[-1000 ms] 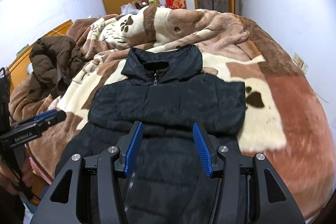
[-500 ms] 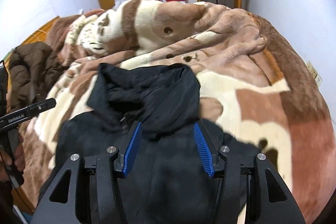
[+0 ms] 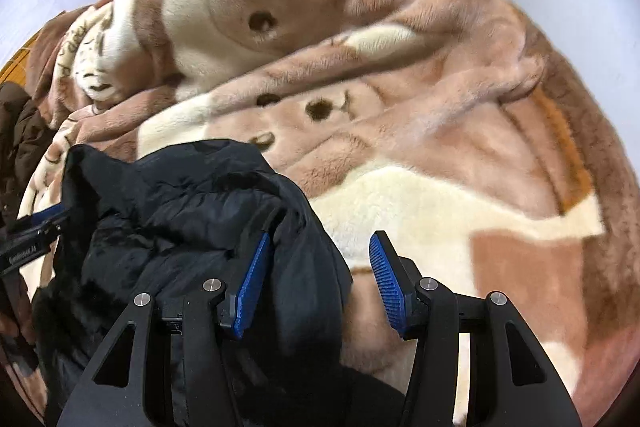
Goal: Fold large clothes
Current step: 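Grasp the jacket hood with the left tool while the right tool grasps beside it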
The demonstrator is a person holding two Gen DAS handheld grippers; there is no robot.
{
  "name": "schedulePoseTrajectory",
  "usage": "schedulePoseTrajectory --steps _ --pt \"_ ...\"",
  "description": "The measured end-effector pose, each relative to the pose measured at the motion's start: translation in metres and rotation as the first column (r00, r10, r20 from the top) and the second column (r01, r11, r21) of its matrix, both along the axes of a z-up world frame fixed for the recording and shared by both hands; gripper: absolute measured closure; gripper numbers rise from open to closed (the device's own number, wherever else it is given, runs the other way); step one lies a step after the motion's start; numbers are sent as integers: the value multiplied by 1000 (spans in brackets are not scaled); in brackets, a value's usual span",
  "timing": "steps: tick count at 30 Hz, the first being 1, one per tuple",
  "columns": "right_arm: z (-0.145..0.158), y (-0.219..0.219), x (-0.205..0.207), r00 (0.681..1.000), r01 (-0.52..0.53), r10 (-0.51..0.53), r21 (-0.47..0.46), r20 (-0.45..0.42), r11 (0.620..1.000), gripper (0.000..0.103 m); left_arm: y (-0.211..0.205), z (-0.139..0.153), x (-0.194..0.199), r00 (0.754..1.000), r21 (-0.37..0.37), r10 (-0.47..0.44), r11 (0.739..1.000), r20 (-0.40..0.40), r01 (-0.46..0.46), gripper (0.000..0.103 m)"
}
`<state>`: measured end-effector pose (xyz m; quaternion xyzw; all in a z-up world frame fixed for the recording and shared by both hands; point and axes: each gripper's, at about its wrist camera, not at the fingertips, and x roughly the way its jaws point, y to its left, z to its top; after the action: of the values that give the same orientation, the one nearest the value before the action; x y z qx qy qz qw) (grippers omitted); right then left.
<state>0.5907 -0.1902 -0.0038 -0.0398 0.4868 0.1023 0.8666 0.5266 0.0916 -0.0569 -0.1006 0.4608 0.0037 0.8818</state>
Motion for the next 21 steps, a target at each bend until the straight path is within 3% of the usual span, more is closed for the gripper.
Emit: schedulePoseTrajectory --steps 1,2,8,12,16,21 --pt "0 1 -2 1000 -12 12 17 -12 1000 80 -2 0 -2 1000 -8 -4 1000 -3 4 93" --pt "3 2 -6 1000 -22 22 25 -11 999 98 -2 4 -8 1000 -8 -1 1000 18 1 95" --pt "62 -9 -76 986 -63 47 97 159 993 98 3 65 -74 980 -81 -19 996 200 36 99" --pt "88 -27 -142 977 -74 35 177 212 981 98 10 90 -132 965 -129 -8 991 262 43 99" --pt "92 -39 -209 974 -73 19 233 226 970 98 14 88 -192 961 -173 13 984 275 36 99" --pt "55 -43 -263 992 -42 11 239 129 970 98 13 56 -241 982 -213 30 977 186 11 98"
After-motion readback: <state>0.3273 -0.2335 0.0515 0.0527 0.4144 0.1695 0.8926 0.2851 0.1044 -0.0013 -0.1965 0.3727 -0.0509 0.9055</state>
